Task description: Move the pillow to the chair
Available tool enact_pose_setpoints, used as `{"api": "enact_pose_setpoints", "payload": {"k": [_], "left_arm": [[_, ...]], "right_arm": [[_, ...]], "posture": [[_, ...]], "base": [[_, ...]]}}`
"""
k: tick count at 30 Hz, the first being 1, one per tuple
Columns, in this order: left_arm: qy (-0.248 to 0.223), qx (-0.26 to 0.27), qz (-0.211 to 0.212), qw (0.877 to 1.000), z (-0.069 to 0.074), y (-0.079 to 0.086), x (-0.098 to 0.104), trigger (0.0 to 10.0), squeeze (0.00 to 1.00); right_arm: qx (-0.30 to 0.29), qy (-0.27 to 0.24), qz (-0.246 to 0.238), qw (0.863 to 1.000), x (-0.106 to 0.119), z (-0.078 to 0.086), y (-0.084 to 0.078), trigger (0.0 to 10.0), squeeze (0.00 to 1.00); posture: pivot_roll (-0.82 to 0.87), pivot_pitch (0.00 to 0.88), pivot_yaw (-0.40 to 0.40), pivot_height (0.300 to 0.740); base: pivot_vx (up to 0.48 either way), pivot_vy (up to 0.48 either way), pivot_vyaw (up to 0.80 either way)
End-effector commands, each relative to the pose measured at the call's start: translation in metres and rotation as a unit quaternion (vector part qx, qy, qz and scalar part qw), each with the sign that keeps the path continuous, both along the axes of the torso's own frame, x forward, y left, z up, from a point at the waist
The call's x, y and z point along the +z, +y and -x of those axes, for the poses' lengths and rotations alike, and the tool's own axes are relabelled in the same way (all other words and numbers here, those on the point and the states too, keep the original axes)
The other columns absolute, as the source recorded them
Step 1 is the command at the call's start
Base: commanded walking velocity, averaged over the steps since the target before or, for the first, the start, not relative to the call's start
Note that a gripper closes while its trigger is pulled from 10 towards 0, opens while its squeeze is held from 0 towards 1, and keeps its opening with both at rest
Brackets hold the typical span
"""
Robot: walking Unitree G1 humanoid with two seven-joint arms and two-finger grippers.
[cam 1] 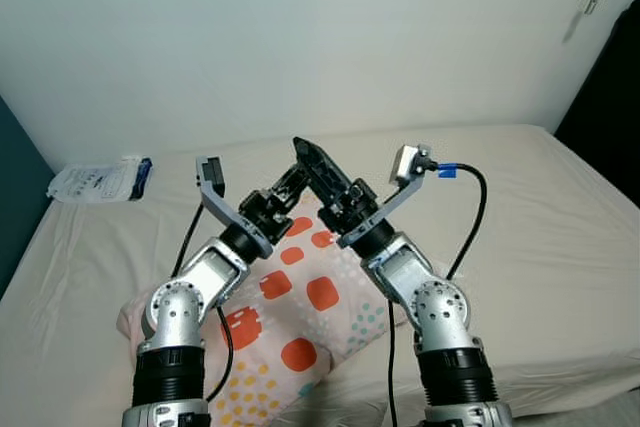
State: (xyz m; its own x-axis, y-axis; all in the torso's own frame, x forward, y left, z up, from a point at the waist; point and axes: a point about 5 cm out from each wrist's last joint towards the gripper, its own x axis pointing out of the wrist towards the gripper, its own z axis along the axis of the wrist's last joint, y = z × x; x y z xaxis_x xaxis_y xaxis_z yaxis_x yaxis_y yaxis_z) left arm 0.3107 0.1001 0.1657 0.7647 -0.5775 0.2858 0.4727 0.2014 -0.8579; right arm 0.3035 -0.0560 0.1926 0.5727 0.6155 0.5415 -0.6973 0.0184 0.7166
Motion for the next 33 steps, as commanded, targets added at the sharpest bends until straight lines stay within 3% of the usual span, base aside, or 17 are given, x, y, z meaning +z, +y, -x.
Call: {"api": "enact_pose_setpoints", "payload": {"k": [1,5,19,20,21,22,23,24,25,26,27,29,33], "left_arm": [[0.004,-0.004,-0.005,1.000,0.001,0.000,-0.001,10.0,0.00],[0.004,-0.004,-0.006,1.000,0.002,-0.001,-0.002,10.0,0.00],[0.007,-0.008,-0.013,1.000,0.003,-0.002,-0.004,10.0,0.00],[0.011,-0.002,-0.031,0.999,0.002,-0.001,-0.008,10.0,0.00],[0.016,0.014,-0.077,0.997,0.000,-0.001,-0.014,10.0,0.00],[0.016,0.014,-0.077,0.997,0.000,-0.001,-0.014,10.0,0.00],[0.029,0.045,-0.160,0.986,-0.005,0.001,-0.025,10.0,0.00],[0.029,0.045,-0.160,0.986,-0.005,0.001,-0.025,10.0,0.00],[0.052,0.079,-0.231,0.968,-0.009,0.006,-0.038,10.0,0.00],[0.085,0.121,-0.270,0.951,-0.013,0.018,-0.052,10.0,0.00],[0.116,0.146,-0.261,0.947,-0.014,0.027,-0.060,10.0,0.00],[0.134,0.157,-0.240,0.949,-0.012,0.033,-0.063,10.0,0.00],[0.136,0.138,-0.203,0.960,-0.006,0.032,-0.062,10.0,0.00]], "right_arm": [[0.031,-0.044,-0.077,0.996,0.019,0.010,0.004,10.0,0.00],[0.049,-0.082,-0.123,0.988,0.032,0.017,0.000,10.0,0.00],[0.053,-0.079,-0.119,0.988,0.029,0.020,-0.001,10.0,0.00],[0.050,-0.077,-0.118,0.989,0.028,0.019,-0.001,10.0,0.00],[0.045,-0.073,-0.113,0.990,0.026,0.018,-0.001,10.0,0.00],[0.045,-0.073,-0.113,0.990,0.026,0.018,-0.001,10.0,0.00],[0.034,-0.060,-0.097,0.993,0.022,0.014,-0.001,10.0,0.00],[0.034,-0.060,-0.097,0.993,0.022,0.014,-0.001,10.0,0.00],[0.013,-0.041,-0.067,0.997,0.015,0.009,0.000,10.0,0.00],[-0.022,-0.017,-0.022,0.999,0.003,0.001,0.000,10.0,0.00],[-0.037,-0.005,-0.005,0.999,-0.006,0.000,-0.004,10.0,0.00],[-0.044,0.001,0.001,0.999,-0.011,0.000,-0.009,10.0,0.00],[-0.050,0.008,-0.006,0.999,-0.015,0.004,-0.019,10.0,0.00]], "posture": [[0.07,0.000,0.038,0.740],[0.07,0.000,0.037,0.740],[0.07,0.000,0.037,0.740],[0.07,0.000,0.036,0.740],[0.07,0.000,0.036,0.740],[0.07,0.000,0.036,0.740],[0.07,0.000,0.033,0.740],[0.07,0.000,0.033,0.740],[0.07,0.000,0.032,0.740],[0.07,0.000,0.030,0.740],[0.07,0.000,0.023,0.740],[0.07,0.000,0.020,0.740],[0.08,0.000,0.016,0.740]], "base": [[0.000,0.000,0.00],[0.000,0.000,0.00],[0.000,0.000,0.00],[0.000,0.000,0.00],[0.000,0.000,0.00],[0.000,0.000,0.00],[0.000,0.000,0.00],[0.000,0.000,0.00],[0.000,0.000,0.00],[0.000,0.000,0.00],[0.000,0.000,0.00],[0.000,0.000,0.00],[0.000,0.000,0.00]]}}
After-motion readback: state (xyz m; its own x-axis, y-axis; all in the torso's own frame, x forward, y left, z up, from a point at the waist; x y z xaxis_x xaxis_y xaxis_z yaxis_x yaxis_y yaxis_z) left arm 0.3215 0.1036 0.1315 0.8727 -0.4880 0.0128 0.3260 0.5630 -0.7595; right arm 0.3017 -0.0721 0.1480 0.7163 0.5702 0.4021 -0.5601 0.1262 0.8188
